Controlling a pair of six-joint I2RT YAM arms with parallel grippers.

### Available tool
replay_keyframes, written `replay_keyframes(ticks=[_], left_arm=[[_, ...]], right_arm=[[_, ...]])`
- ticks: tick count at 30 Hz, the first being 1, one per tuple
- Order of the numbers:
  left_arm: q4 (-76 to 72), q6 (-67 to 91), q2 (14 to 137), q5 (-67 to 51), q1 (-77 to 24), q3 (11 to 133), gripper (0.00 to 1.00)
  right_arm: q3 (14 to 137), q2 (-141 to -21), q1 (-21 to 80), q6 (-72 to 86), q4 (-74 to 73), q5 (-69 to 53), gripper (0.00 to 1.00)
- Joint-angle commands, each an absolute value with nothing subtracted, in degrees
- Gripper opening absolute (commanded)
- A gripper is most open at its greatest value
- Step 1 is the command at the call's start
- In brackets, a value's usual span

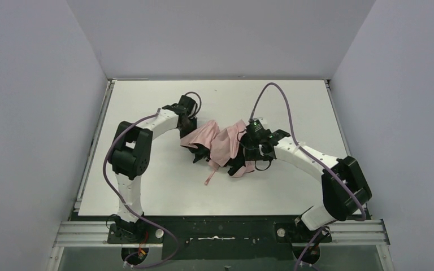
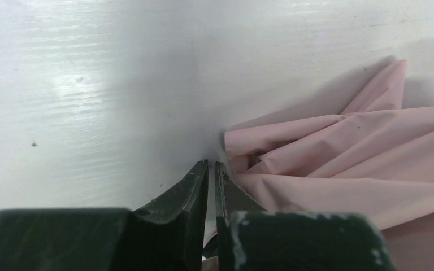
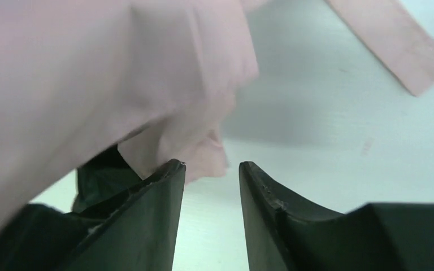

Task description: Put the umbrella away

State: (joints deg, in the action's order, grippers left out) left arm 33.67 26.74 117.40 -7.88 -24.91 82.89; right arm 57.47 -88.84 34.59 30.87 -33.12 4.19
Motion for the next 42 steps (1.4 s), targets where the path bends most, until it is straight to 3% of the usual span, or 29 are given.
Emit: replay_keyframes(ticks=[1,15,20,25,28,30,42], left_arm=[[34.9,23.9,112.5,-7.0,-24.3,82.5,0.08],[37.9,22.4,99.4,-2.8,-21.5,78.0,0.28],[40.2,21.2,94.6,-0.5,-20.8,76.9,0.3],[43.2,19.6,90.5,4.4,-20.8,78.4,0.31],[41.4,17.2,88.1,0.8,-21.0,78.6,0.23],[39.8,15.9,86.9,-4.6,-22.3,78.7,0.23],[33.9,16.1,95.1,-6.9,-27.0,79.1,0.24]], right_arm=[[55.1,-81.7,31.0,30.1,-38.3,10.3,0.43],[59.2,-57.3,24.9,28.9,-46.1,12.3,0.57],[63.0,-58.0,24.8,28.5,-44.9,1.5,0.52],[63.6,-60.2,24.9,29.6,-38.9,-9.7,0.41],[63.4,-61.8,25.0,30.6,-35.6,-14.3,0.33],[63.1,-63.1,25.1,31.4,-33.3,-16.1,0.3],[60.9,-73.2,27.1,33.4,-26.5,-17.6,0.21]])
